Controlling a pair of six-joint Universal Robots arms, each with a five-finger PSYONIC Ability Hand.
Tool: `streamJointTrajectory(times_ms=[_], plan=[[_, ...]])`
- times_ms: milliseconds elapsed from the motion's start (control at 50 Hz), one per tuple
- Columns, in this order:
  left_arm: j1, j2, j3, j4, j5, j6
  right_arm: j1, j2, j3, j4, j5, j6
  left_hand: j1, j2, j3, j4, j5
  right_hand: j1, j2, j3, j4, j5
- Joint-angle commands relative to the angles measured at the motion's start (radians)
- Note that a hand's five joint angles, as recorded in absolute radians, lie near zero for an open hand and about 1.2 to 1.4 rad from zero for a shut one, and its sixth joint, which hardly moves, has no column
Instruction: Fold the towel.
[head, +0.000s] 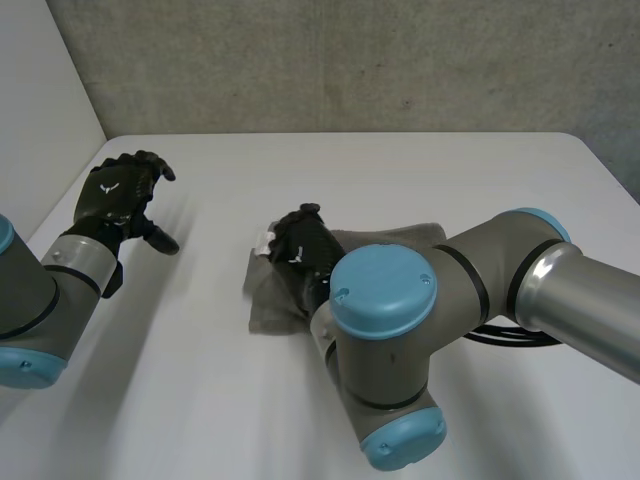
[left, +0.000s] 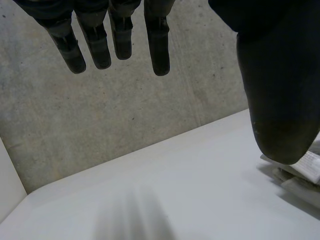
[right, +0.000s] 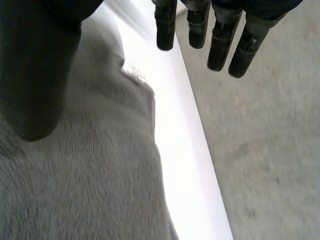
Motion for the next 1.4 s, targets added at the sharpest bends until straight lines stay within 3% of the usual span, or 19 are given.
streamJointTrajectory(times_ms=[20, 120, 220, 400, 520, 560, 620, 860, 900, 940, 960, 1020, 1140, 1160, 1180, 1200, 1220, 1260, 1400], plan=[[-0.003, -0.01, 0.001, 0.0, 0.005, 0.005, -0.138, -0.086, 0.088, 0.003, 0.045, 0.09, -0.072, -0.063, -0.069, -0.072, -0.047, -0.073, -0.071, -0.08, -0.084, -0.059], [-0.032, -0.015, 0.001, 0.0, 0.011, 0.009, -0.224, -0.184, 0.234, 0.0, -0.021, 0.2, -0.072, -0.063, -0.069, -0.072, -0.047, -0.073, -0.071, -0.08, -0.084, -0.059], [-0.066, -0.018, -0.003, 0.0, 0.013, 0.011, -0.369, -0.256, 0.441, -0.02, -0.156, 0.317, -0.072, -0.063, -0.069, -0.072, -0.047, -0.073, -0.071, -0.08, -0.084, -0.059], [-0.161, -0.051, -0.005, -0.003, 0.013, 0.017, -0.513, -0.281, 0.57, -0.035, -0.294, 0.403, -0.066, -0.057, -0.063, -0.066, -0.041, 0.126, 0.127, 0.118, 0.114, 0.139], [-0.17, -0.054, -0.005, -0.004, 0.013, 0.037, -0.55, -0.27, 0.59, -0.101, -0.322, 0.47, -0.069, -0.06, -0.066, -0.069, -0.044, 0.628, 0.629, 0.62, 0.616, 0.641], [-0.169, -0.051, -0.01, -0.003, 0.013, 0.06, -0.552, -0.268, 0.59, -0.121, -0.313, 0.47, -0.069, -0.06, -0.066, -0.069, -0.044, 1.147, 1.149, 1.14, 1.135, 1.161], [-0.167, -0.05, -0.011, -0.003, 0.013, 0.068, -0.567, -0.284, 0.587, -0.118, -0.306, 0.461, -0.069, -0.06, -0.066, -0.069, -0.044, 1.149, 1.151, 1.142, 1.137, 1.163], [-0.169, 0.019, 0.035, -0.027, 0.003, 0.057, -0.561, -0.356, 0.406, 0.037, -0.319, 0.341, -0.072, -0.063, -0.069, -0.072, -0.047, 1.149, 1.151, 1.142, 1.137, 1.163], [-0.17, 0.036, 0.05, -0.038, 0.002, 0.055, -0.489, -0.337, 0.351, 0.066, -0.32, 0.341, -0.069, -0.06, -0.066, -0.069, -0.044, 1.149, 1.151, 1.142, 1.137, 1.163], [-0.172, 0.064, 0.079, -0.066, -0.001, 0.035, -0.318, -0.273, 0.213, 0.121, -0.317, 0.351, -0.072, -0.063, -0.069, -0.072, -0.047, 1.149, 1.151, 1.142, 1.137, 1.163], [-0.172, 0.064, 0.079, -0.066, -0.001, 0.035, -0.317, -0.273, 0.213, 0.121, -0.317, 0.351, -0.072, -0.063, -0.069, -0.072, -0.047, 1.149, 1.151, 1.142, 1.137, 1.163], [-0.17, 0.084, 0.13, -0.08, -0.003, -0.067, -0.137, -0.143, 0.043, 0.198, -0.313, 0.36, -0.072, -0.063, -0.069, -0.072, -0.047, 1.149, 1.151, 1.142, 1.137, 1.163], [-0.158, 0.099, 0.164, -0.081, -0.001, -0.187, 0.008, 0.015, -0.069, 0.241, -0.302, 0.392, -0.072, -0.063, -0.069, -0.072, -0.047, 1.144, 1.146, 1.137, 1.133, 1.158], [-0.16, 0.094, 0.167, -0.081, -0.001, -0.202, 0.016, 0.032, -0.071, 0.247, -0.293, 0.397, -0.072, -0.063, -0.069, -0.072, -0.047, 0.705, 0.707, 0.698, 0.694, 0.719], [-0.16, 0.094, 0.167, -0.081, -0.001, -0.202, 0.016, 0.032, -0.071, 0.247, -0.293, 0.397, -0.072, -0.063, -0.069, -0.072, -0.047, 0.701, 0.703, 0.694, 0.689, 0.715], [-0.161, 0.088, 0.168, -0.08, 0.0, -0.209, 0.016, 0.035, -0.067, 0.25, -0.27, 0.403, -0.072, -0.063, -0.069, -0.072, -0.047, 0.291, 0.293, 0.284, 0.279, 0.305], [-0.161, 0.088, 0.168, -0.08, 0.0, -0.209, 0.016, 0.035, -0.067, 0.25, -0.27, 0.403, -0.072, -0.063, -0.069, -0.072, -0.047, 0.287, 0.289, 0.28, 0.275, 0.301], [-0.164, 0.075, 0.176, -0.081, 0.002, -0.212, 0.007, 0.015, -0.054, 0.258, -0.213, 0.432, -0.072, -0.063, -0.069, -0.072, -0.047, -0.073, -0.071, -0.08, -0.084, -0.059], [-0.199, 0.018, 0.202, -0.096, 0.002, -0.216, -0.105, -0.161, 0.076, 0.25, -0.214, 0.535, -0.072, -0.063, -0.069, -0.072, -0.047, -0.073, -0.071, -0.08, -0.084, -0.059]])
